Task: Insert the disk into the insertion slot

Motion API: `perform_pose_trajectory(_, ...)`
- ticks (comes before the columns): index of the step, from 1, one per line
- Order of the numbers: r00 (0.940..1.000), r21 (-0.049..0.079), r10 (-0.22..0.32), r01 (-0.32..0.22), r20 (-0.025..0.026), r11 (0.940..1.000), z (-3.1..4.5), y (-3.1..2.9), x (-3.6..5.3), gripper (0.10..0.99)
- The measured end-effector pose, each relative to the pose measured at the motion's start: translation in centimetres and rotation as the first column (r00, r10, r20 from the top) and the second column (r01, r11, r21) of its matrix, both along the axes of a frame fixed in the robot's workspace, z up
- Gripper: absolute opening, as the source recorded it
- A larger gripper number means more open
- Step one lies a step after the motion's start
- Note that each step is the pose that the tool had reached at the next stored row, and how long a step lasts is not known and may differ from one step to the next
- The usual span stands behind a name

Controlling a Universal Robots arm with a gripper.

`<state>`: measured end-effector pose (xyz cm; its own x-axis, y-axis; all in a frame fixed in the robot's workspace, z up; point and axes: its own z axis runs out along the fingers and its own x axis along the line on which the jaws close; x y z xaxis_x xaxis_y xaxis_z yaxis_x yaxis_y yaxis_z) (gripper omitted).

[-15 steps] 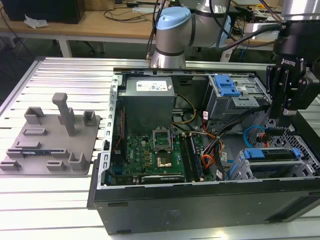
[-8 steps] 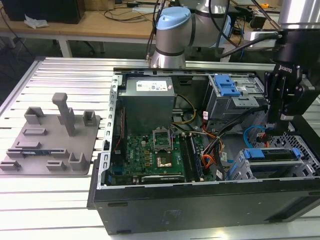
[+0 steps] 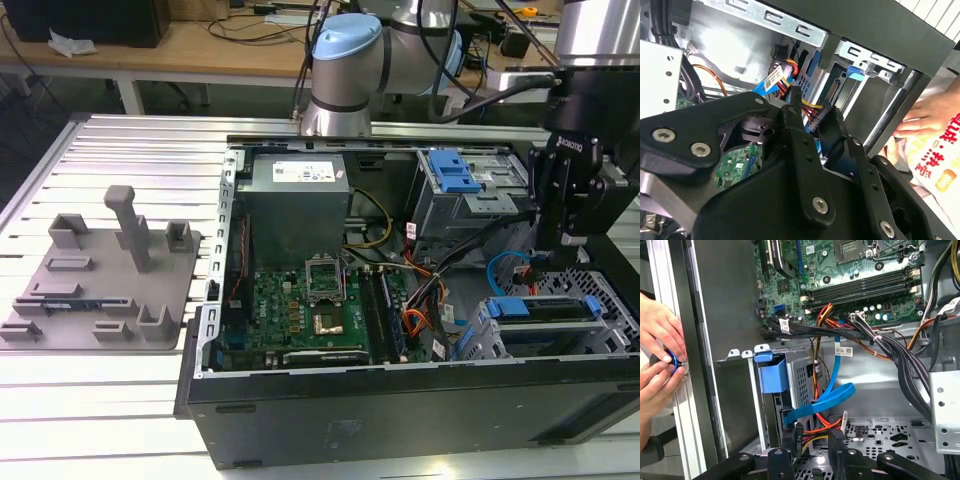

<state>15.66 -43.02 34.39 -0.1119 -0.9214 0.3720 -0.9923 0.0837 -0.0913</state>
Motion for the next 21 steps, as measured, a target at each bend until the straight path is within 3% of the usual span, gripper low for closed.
perform_pose_trajectory(14,1.0,0.0,0.001,-0.001,0.001,1.0,-0.04,-0.07,-0.29,0.412)
perform_pose_trajectory(17,1.0,0.0,0.001,-0.001,0.0026,1.0,-0.04,-0.07,-0.32,0.412)
perform_pose_trajectory(21,1.0,0.0,0.004,-0.004,0.0084,1.0,-0.04,-0.12,-0.4,0.412)
